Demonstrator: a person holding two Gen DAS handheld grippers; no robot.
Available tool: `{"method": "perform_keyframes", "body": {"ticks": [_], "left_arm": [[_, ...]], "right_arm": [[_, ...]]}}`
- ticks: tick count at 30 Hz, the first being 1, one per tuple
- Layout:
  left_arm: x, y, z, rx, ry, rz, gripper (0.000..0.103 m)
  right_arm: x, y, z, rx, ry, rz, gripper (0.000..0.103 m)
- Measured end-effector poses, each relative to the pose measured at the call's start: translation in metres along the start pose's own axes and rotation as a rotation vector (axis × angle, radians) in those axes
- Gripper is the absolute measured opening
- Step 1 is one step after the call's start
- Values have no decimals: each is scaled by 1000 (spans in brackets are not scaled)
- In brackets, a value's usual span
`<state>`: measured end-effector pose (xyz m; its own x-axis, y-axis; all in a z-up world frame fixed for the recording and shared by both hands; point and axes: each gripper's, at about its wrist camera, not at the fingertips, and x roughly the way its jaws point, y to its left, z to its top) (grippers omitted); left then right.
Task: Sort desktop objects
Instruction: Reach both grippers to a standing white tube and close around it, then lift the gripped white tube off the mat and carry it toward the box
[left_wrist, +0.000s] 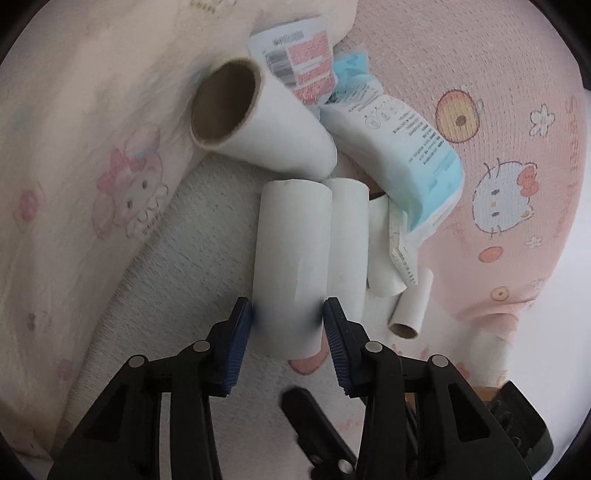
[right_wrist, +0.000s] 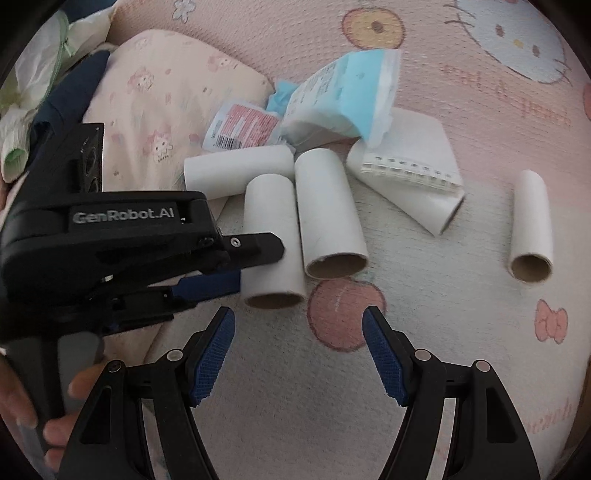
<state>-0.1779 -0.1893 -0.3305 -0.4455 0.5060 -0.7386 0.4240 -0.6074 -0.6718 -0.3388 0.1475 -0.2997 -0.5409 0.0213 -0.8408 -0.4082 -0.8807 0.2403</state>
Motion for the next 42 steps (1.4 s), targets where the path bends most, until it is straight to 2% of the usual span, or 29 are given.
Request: {"method": "perform_keyframes", "body": {"ticks": [5, 9, 11, 13, 14, 17, 23, 27, 29, 35, 38, 42], "left_arm": [[0, -1, 0, 6, -5, 2, 44], [1, -1, 0, 4, -8, -1, 44], [1, -2, -1, -1, -8, -5, 44], [1, -2, -1, -1, -8, -5, 44], [1, -1, -1, 1, -8, -3, 44], [1, -3, -1, 7, -13, 3, 44], [1, -7, -7, 19, 19, -4, 44], [-7, -10, -22, 40, 63, -45, 43], [-14, -17, -32, 76, 57, -57, 43], [-37, -58, -85, 304, -20, -32, 43], [-38, -65, -102, 346, 12, -71, 44], [-26, -78, -123, 356, 79, -128, 43]], "right_arm": [[12, 8, 7, -57, 4, 7, 70], [22, 9, 12, -97, -1, -41, 70], [23, 7, 12, -82, -5, -13, 63], [26, 10, 12, -85, 10, 16, 46], [27, 12, 12, -93, 14, 19, 43], [27, 17, 11, -131, 2, 3, 41], [20, 14, 6, -128, 18, 7, 41], [0, 14, -6, -118, 19, -11, 41], [-16, 13, -12, -105, 7, -14, 41], [-60, 2, -30, -39, -10, -27, 41], [-78, 6, -41, -33, -16, -70, 41], [-107, -15, -64, 31, -19, -101, 41]]}}
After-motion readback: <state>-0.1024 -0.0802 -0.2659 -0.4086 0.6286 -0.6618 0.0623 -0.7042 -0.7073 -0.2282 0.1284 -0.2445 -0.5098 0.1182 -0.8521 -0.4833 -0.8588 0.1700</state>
